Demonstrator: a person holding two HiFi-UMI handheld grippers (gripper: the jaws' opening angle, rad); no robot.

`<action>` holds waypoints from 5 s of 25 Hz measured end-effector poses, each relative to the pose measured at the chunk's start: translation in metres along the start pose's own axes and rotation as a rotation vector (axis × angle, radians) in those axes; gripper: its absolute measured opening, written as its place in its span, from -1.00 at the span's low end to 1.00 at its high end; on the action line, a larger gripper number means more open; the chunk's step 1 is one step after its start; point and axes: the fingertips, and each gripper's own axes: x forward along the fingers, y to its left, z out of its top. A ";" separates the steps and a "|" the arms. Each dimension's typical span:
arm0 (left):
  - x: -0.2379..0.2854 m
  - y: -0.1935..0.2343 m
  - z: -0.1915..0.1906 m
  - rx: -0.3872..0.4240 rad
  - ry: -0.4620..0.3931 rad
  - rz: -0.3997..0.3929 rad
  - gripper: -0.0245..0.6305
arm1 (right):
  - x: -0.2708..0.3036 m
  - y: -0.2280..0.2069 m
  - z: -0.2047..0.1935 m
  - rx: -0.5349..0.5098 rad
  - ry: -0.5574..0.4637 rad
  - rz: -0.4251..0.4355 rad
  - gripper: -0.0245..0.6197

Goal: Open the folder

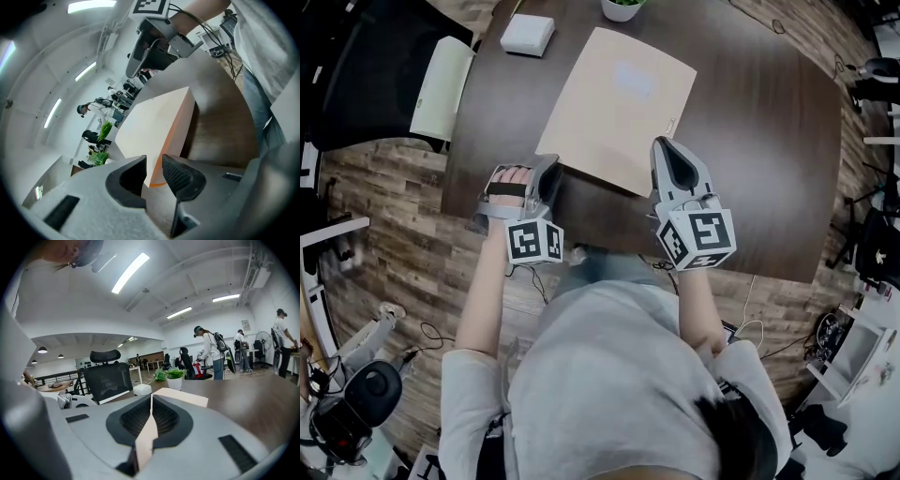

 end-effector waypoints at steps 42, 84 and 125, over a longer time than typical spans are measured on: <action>0.034 0.011 0.020 0.224 -0.009 0.342 -0.62 | -0.002 -0.024 -0.003 0.014 0.002 -0.058 -0.87; -0.004 0.068 0.003 -0.842 -0.180 0.138 -0.88 | 0.006 -0.074 -0.116 0.121 0.236 -0.156 -0.88; -0.012 0.059 -0.040 -1.417 -0.272 0.072 -0.79 | -0.011 -0.063 -0.080 0.096 0.166 -0.161 -0.88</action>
